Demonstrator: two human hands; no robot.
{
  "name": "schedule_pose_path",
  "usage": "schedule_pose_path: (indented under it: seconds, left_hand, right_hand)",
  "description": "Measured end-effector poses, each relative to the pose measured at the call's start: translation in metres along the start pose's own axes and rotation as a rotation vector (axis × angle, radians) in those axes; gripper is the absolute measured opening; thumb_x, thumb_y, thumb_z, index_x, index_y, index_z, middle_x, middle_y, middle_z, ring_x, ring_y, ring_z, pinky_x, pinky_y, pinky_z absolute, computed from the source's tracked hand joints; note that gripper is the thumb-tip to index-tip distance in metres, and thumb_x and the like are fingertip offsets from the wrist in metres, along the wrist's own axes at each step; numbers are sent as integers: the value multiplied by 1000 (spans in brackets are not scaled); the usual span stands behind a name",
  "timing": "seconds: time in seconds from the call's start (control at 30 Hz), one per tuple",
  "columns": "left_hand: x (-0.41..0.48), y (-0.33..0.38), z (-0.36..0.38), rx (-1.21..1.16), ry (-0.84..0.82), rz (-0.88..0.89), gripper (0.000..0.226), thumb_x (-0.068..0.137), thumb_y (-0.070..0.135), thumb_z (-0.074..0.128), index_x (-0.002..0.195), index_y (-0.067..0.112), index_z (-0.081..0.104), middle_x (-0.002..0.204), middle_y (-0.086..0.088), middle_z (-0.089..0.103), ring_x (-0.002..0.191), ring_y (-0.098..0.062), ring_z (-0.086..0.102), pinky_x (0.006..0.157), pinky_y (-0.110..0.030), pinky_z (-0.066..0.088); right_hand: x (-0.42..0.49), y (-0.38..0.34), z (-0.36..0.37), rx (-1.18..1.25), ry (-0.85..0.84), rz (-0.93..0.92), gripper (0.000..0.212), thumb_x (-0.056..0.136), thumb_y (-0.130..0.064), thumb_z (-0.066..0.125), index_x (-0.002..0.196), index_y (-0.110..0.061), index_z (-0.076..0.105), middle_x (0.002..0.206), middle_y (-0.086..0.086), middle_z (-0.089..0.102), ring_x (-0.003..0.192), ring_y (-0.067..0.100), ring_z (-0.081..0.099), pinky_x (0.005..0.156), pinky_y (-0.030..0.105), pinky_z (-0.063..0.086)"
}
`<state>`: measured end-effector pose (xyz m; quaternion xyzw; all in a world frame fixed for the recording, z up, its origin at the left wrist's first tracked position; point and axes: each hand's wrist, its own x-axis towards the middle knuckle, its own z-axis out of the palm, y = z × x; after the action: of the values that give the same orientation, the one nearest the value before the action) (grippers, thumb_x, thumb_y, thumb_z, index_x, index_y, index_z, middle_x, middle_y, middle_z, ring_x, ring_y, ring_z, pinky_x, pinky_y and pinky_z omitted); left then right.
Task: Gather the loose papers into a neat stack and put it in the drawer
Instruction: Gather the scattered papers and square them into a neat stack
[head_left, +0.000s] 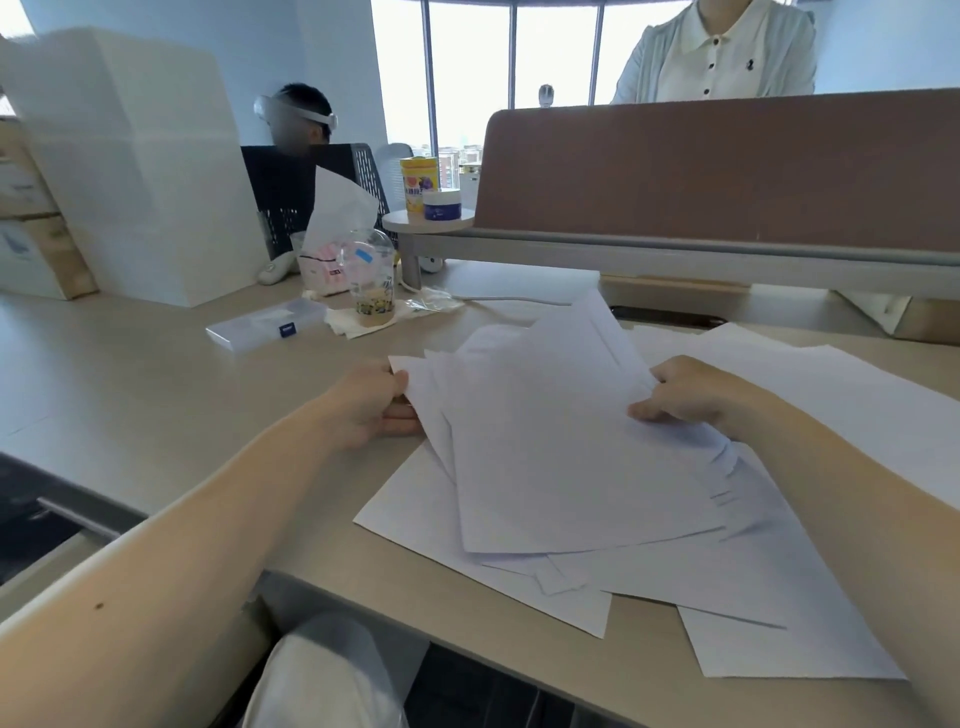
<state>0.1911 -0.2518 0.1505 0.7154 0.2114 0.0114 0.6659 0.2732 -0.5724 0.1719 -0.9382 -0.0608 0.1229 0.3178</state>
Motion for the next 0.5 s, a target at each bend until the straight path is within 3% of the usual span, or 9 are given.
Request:
schedule_pose_path:
  seconds: [0.07, 0.13, 0.2, 0.3, 0.43, 0.5]
  left_hand:
    - [-3, -2, 9, -77, -28, -18, 33, 106, 24, 35, 122, 5, 57, 104, -17, 71, 87, -31, 70, 67, -39, 59]
    - [-6, -5, 19, -102, -99, -25, 33, 101, 32, 49, 116, 6, 62, 105, -15, 72, 88, -30, 71, 71, -40, 58]
    - [-10, -5, 30, -77, -194, 25, 21, 90, 17, 67, 109, 8, 67, 103, -12, 75, 87, -26, 73, 72, -38, 60]
    - [-6, -2, 49, -105, -220, 110, 30, 84, -10, 65, 106, 10, 67, 93, -6, 76, 84, -23, 73, 72, -36, 61]
    - [0, 18, 80, -153, -297, 152, 27, 89, -9, 57, 104, 11, 65, 89, -8, 77, 74, -24, 75, 59, -34, 60]
    - [2, 27, 96, -186, -315, 161, 25, 91, -4, 55, 110, 9, 65, 98, -10, 76, 74, -25, 74, 59, -33, 60]
  right_hand:
    - [5, 1, 6, 26, 4, 19, 18, 85, -19, 71, 96, -5, 69, 99, 14, 70, 93, 30, 65, 87, 37, 50]
    - [7, 2, 10, 64, 0, 38, 20, 85, -19, 71, 99, -5, 68, 103, 15, 70, 95, 31, 65, 91, 40, 49]
    - [8, 3, 13, 115, 24, 59, 23, 87, -21, 70, 105, -7, 66, 106, 12, 69, 94, 29, 63, 85, 38, 48]
    - [-6, 5, 5, 270, 4, 38, 26, 89, -19, 68, 113, -10, 63, 106, 9, 70, 93, 27, 65, 80, 34, 48]
    - [-28, 26, -20, 506, 7, 22, 26, 82, -18, 76, 107, -15, 68, 97, 6, 75, 84, 25, 72, 65, 30, 53]
    - [-37, 36, -28, 558, 3, 40, 24, 82, -17, 77, 104, -12, 70, 89, 4, 77, 75, 21, 74, 61, 26, 54]
